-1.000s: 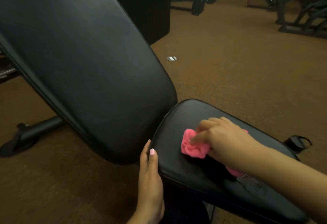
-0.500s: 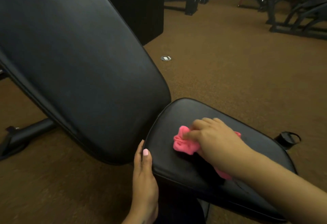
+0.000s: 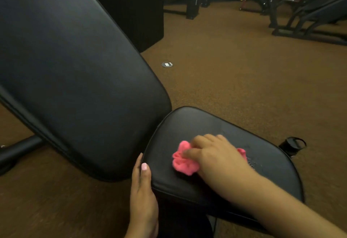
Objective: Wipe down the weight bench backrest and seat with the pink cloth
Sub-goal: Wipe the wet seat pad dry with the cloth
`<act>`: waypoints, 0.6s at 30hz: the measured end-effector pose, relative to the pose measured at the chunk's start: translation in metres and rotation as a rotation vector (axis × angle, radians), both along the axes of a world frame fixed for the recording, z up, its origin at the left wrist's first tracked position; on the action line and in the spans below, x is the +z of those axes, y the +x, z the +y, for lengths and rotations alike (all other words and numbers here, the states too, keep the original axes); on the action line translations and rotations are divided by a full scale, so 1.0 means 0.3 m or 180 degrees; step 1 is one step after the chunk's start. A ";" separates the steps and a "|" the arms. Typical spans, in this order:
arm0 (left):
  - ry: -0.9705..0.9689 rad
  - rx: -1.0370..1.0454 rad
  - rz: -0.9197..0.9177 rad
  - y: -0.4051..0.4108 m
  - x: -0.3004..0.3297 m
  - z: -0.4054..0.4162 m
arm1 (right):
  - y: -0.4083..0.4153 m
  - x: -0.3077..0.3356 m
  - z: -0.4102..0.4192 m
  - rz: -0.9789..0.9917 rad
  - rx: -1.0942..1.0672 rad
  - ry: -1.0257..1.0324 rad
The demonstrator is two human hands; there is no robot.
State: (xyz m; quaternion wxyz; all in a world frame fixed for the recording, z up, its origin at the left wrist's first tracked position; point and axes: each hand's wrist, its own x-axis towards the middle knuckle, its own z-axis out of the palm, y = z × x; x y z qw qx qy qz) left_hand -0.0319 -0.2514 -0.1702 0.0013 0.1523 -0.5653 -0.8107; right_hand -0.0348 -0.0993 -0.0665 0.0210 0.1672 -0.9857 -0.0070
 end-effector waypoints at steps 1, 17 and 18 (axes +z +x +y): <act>-0.0030 -0.0014 0.0012 -0.001 -0.001 -0.002 | 0.018 -0.015 -0.025 0.0093 0.0066 -0.0037; -0.0152 0.0131 -0.0021 0.001 -0.011 0.000 | 0.190 -0.041 0.081 0.0351 0.0357 -0.0062; -0.0119 0.0136 -0.0019 0.000 -0.010 0.001 | 0.215 -0.037 0.109 0.0330 0.0368 -0.0039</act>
